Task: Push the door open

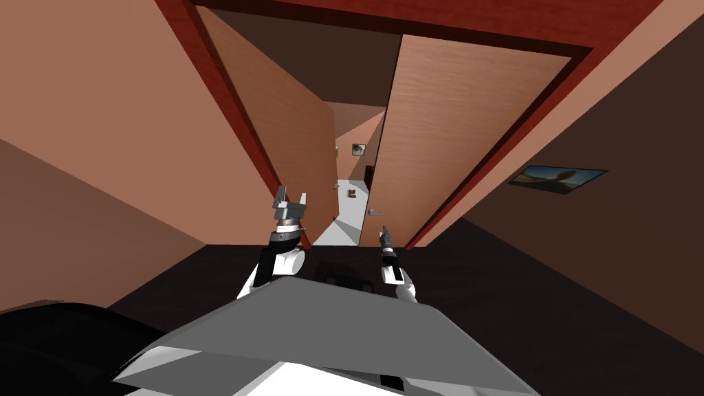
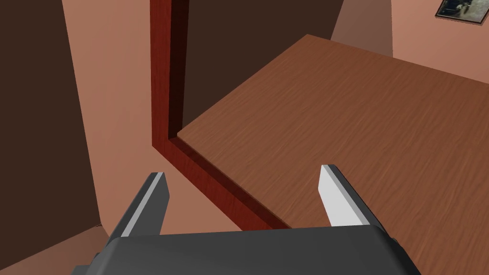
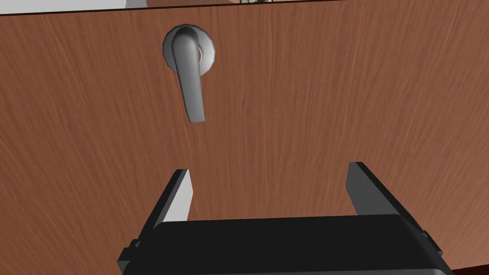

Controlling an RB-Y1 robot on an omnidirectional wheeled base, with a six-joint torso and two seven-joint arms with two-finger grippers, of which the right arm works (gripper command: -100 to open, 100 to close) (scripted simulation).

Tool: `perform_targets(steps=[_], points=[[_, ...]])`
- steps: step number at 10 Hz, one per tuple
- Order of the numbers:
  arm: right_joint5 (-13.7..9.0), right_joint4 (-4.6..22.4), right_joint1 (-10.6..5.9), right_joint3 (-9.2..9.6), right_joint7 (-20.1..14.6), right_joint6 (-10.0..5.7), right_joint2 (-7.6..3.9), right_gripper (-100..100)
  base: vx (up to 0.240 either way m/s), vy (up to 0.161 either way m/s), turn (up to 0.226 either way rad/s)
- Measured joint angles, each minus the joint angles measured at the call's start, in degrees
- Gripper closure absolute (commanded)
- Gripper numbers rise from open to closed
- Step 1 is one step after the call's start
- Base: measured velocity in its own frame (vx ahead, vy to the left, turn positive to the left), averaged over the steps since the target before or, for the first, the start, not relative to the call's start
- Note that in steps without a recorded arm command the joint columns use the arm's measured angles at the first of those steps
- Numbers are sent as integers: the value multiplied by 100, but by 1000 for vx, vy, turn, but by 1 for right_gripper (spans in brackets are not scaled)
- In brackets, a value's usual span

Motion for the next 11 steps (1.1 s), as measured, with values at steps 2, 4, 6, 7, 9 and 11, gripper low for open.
perform_targets(steps=[2,4,6,7,9,11], points=[[7,329,-134,-4,-19,-38,18,-100,108,-56,77],[12,522,-205,-4,-34,-46,22,-100,48,-31,30],[13,802,-316,-10,-47,-103,31,-100,57,-31,52],[14,927,-360,-11,-58,-133,31,-100,81,-37,58],[21,1223,-461,-10,-78,-182,43,-100,90,-57,60],[21,1410,-543,-16,-92,-220,51,-100,84,-6,15]])
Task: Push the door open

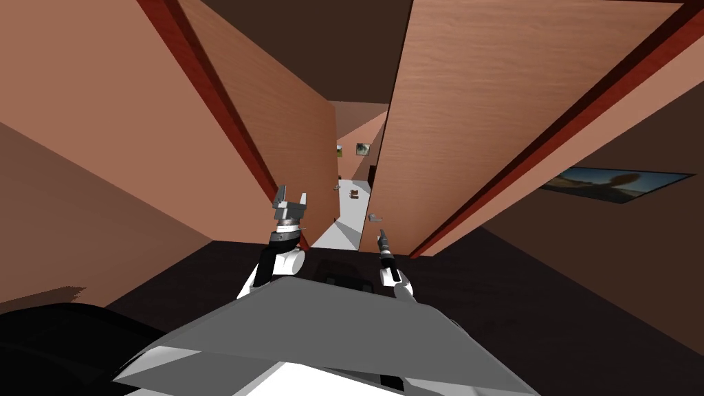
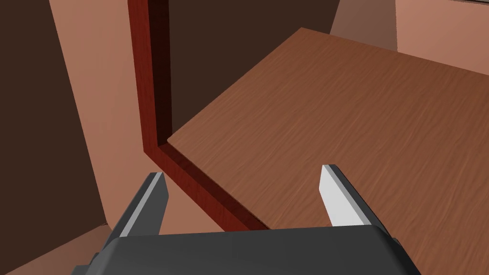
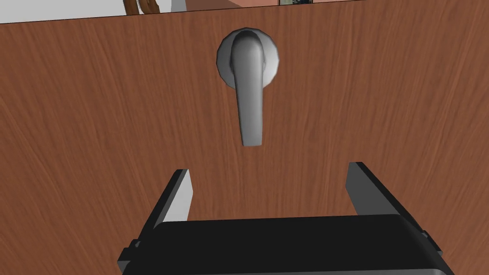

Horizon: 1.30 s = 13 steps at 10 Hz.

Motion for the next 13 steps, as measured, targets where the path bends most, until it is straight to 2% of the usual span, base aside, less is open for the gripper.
perform_targets(steps=[9,10,13], points=[[-46,136,33,-95,77,-135,34,-100,181,4,26],[-47,135,31,-96,79,-138,35,100,-13,1,-4],[-50,123,4,-104,77,-128,19,100,-15,-2,6]])
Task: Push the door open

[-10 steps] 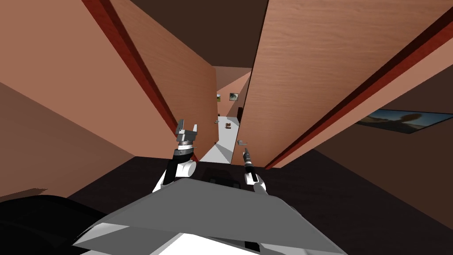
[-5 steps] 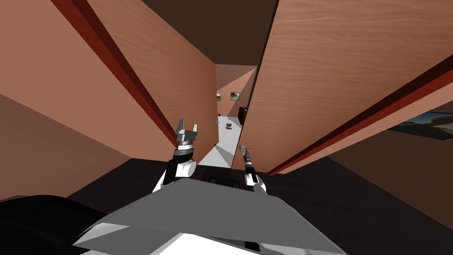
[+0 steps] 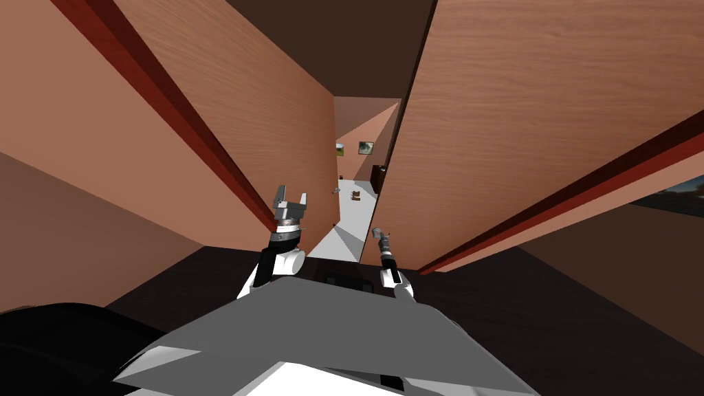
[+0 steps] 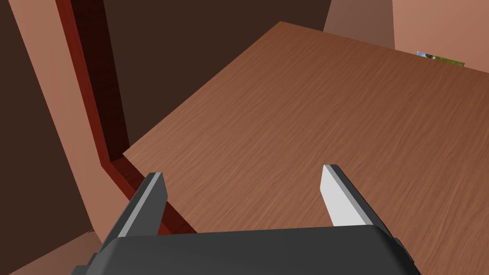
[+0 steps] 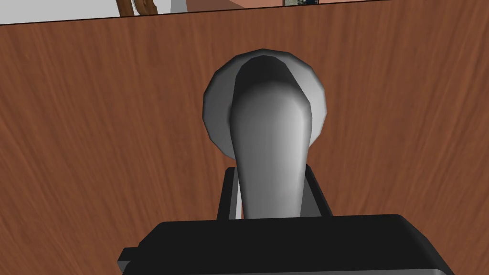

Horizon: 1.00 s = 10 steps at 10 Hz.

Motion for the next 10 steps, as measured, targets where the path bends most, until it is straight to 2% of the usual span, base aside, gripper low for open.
perform_targets(steps=[3,6,7,8,9,10], points=[[-2,0,0,-1,0,1,3,100,30,13,-12],[-39,-66,118,-65,82,99,16,100,168,44,-51],[-65,9,51,-111,117,74,17,100,152,37,-34],[-74,-169,144,-131,151,125,22,100,119,29,-11],[-90,-113,81,-157,165,116,12,100,167,37,-46],[-121,94,-20,-208,186,14,2,100,185,58,-81]])
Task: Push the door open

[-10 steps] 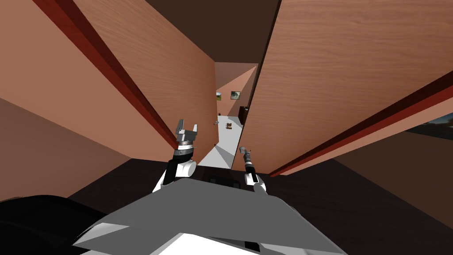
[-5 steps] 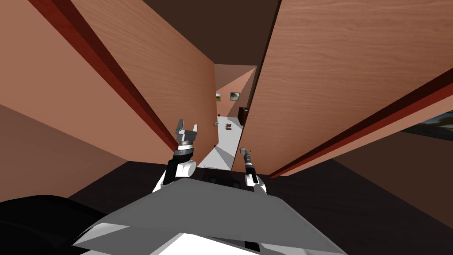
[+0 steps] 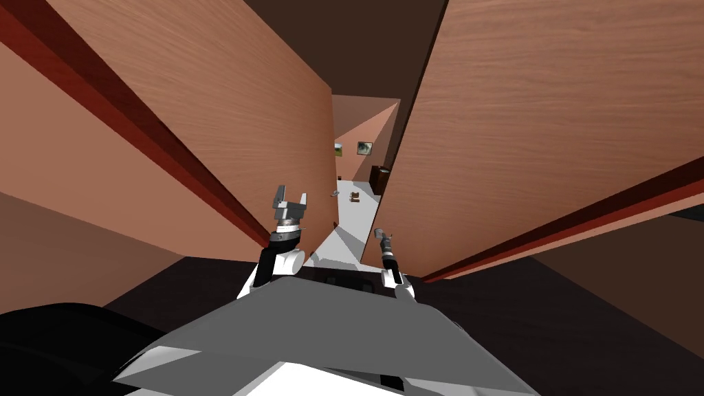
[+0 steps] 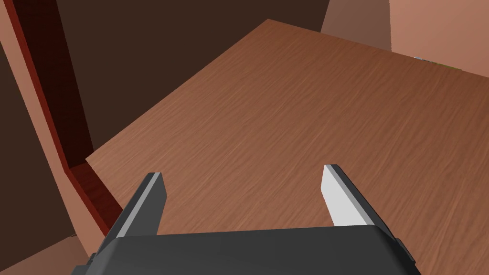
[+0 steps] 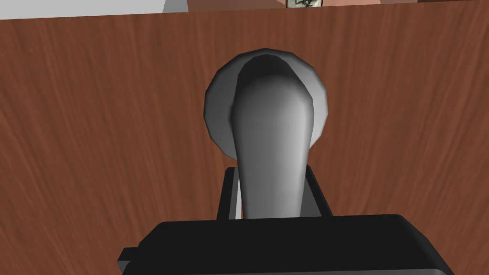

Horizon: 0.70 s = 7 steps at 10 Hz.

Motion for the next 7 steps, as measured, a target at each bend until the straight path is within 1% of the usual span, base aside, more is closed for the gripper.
perform_targets(steps=[1,2,3,5,6,7], points=[[-29,63,-23,-48,14,-35,-25,100,180,67,-92],[-64,131,-71,-112,60,-47,-14,100,135,55,-40],[-79,36,-32,-142,99,-6,-9,100,161,54,-55],[-130,-184,64,-235,186,160,11,100,174,45,-64],[-154,-180,56,-276,208,176,-5,100,133,45,-41],[-175,-154,35,-316,236,149,-2,100,176,64,-93]])
